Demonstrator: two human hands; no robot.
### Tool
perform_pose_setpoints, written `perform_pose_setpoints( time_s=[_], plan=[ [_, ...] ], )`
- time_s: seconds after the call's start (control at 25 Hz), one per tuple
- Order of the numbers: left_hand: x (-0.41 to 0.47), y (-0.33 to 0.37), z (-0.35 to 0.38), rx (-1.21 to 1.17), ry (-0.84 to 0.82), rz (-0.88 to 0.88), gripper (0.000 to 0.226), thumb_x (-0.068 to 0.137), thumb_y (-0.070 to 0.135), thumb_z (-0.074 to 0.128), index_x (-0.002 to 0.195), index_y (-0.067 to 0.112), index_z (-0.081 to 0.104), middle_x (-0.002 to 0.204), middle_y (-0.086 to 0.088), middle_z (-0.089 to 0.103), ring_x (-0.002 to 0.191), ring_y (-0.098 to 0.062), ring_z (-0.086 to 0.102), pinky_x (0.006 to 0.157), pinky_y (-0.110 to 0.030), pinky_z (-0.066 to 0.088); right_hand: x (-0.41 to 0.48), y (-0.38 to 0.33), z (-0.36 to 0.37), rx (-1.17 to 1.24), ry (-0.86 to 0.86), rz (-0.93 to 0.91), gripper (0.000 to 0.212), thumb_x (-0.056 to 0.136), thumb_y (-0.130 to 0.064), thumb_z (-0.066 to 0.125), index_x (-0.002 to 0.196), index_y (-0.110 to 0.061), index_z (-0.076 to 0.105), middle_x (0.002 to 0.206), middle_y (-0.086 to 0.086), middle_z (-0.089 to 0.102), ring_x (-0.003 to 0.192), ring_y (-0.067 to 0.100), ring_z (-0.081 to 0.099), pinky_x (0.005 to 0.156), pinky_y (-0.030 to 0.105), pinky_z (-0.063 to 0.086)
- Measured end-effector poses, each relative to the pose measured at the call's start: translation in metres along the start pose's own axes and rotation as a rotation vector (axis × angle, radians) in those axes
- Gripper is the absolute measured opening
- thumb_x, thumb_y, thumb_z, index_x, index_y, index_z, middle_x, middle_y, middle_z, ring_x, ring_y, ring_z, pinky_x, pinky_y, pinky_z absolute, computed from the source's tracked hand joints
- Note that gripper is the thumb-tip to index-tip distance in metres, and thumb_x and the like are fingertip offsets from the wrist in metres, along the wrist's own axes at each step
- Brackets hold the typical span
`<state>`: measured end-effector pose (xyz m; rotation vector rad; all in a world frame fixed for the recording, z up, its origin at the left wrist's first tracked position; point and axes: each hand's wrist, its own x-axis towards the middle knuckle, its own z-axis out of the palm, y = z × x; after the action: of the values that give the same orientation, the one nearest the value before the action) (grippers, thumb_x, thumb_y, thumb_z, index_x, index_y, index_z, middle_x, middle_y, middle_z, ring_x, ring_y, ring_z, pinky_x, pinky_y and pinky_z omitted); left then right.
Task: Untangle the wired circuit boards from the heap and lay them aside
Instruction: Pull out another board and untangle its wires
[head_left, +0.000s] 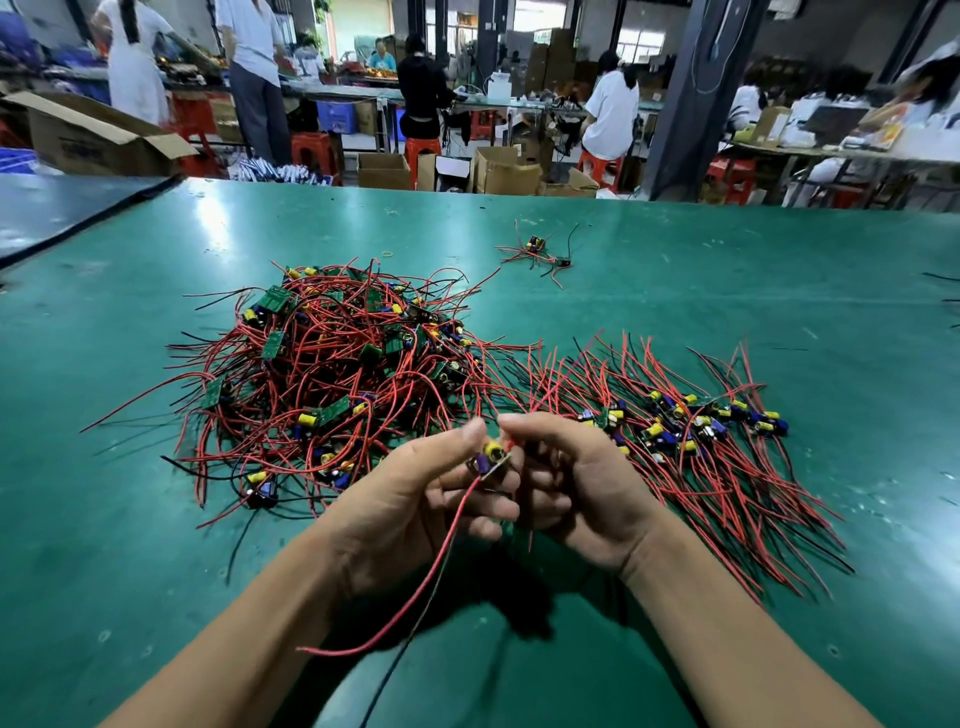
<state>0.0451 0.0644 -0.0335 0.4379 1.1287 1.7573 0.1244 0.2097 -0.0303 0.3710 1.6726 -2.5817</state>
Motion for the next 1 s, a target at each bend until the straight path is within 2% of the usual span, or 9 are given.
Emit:
perform_pose_setpoints(
  time_s=[0.08,0.16,0.24,0.32,0.44,0.64,0.72,0.84,1.0],
  plan=[
    [0.001,-0.003,-0.001,0.014,0.016,0.057,0.020,0.066,0.028,0.086,0.074,0.015,0.074,0.077,-0.012,0.072,0.059,-0.019,0.070,0.050,-0.025,0.055,0.004,0.004,0.000,-0.113,-0.008,-0.005,0.033,0.081,-0.045,0.074,0.068,-0.018,0.062,0.056,-0.001,0.050,0.037,0.008,0.038,0.046,0.019,0.025],
    [0.003,-0.005,-0.002,0.032,0.077,0.101,0.016,0.065,0.018,0.081,0.074,0.013,0.069,0.083,-0.017,0.072,0.062,-0.024,0.071,0.054,-0.027,0.057,0.007,0.007,-0.001,-0.166,0.023,-0.051,0.034,0.078,-0.052,0.078,0.076,-0.021,0.065,0.068,0.005,0.056,0.055,0.020,0.050,0.062,0.031,0.034],
    [0.004,-0.005,-0.004,0.076,0.146,0.143,0.025,0.061,0.017,0.080,0.079,0.010,0.064,0.084,-0.018,0.073,0.066,-0.028,0.072,0.059,-0.028,0.059,0.008,0.008,-0.004,-0.231,0.092,-0.108,0.034,0.075,-0.049,0.083,0.069,-0.022,0.063,0.065,0.002,0.055,0.056,0.017,0.048,0.057,0.026,0.039],
    [0.004,-0.007,-0.004,0.131,0.189,0.162,0.032,0.062,0.015,0.081,0.085,0.008,0.059,0.082,-0.015,0.073,0.068,-0.028,0.072,0.062,-0.028,0.059,0.010,0.008,-0.008,-0.301,0.169,-0.159,0.030,0.078,-0.042,0.082,0.067,-0.021,0.064,0.060,0.000,0.051,0.051,0.012,0.039,0.051,0.025,0.031],
    [0.006,-0.010,-0.004,0.133,0.235,0.141,0.032,0.065,0.010,0.079,0.087,0.008,0.056,0.081,-0.017,0.072,0.068,-0.030,0.073,0.062,-0.029,0.059,0.011,0.008,-0.012,-0.362,0.227,-0.210,0.024,0.085,-0.031,0.078,0.067,-0.019,0.069,0.059,0.000,0.048,0.048,0.011,0.035,0.053,0.028,0.026],
    [0.007,-0.008,-0.006,0.128,0.211,0.024,0.023,0.067,0.007,0.074,0.089,0.001,0.069,0.081,-0.021,0.068,0.069,-0.033,0.072,0.066,-0.033,0.061,0.013,0.011,-0.013,-0.329,0.199,-0.227,0.016,0.086,-0.026,0.078,0.074,-0.018,0.071,0.060,-0.002,0.053,0.049,0.010,0.038,0.053,0.030,0.029],
    [0.006,-0.009,-0.007,0.180,0.181,-0.004,0.019,0.076,0.004,0.068,0.093,-0.003,0.071,0.084,-0.021,0.065,0.071,-0.035,0.071,0.068,-0.035,0.060,0.012,0.012,-0.012,-0.311,0.163,-0.231,0.009,0.084,-0.024,0.079,0.082,-0.016,0.075,0.067,0.000,0.062,0.057,0.012,0.050,0.050,0.025,0.040],
    [0.007,-0.012,-0.007,0.213,0.179,0.018,0.014,0.086,0.006,0.063,0.092,-0.003,0.071,0.089,-0.022,0.069,0.070,-0.032,0.070,0.063,-0.034,0.059,0.011,0.011,-0.011,-0.293,0.123,-0.175,0.024,0.079,-0.031,0.078,0.092,-0.011,0.077,0.082,0.007,0.066,0.074,0.020,0.058,0.056,0.028,0.051],
    [0.007,-0.014,-0.006,0.249,0.214,0.055,0.016,0.090,0.007,0.061,0.088,0.001,0.075,0.080,-0.021,0.072,0.060,-0.026,0.068,0.055,-0.029,0.059,0.009,0.012,-0.005,-0.276,0.084,-0.074,0.029,0.089,-0.034,0.072,0.102,-0.010,0.077,0.076,0.004,0.068,0.055,0.012,0.058,0.050,0.022,0.052]
  ],
)
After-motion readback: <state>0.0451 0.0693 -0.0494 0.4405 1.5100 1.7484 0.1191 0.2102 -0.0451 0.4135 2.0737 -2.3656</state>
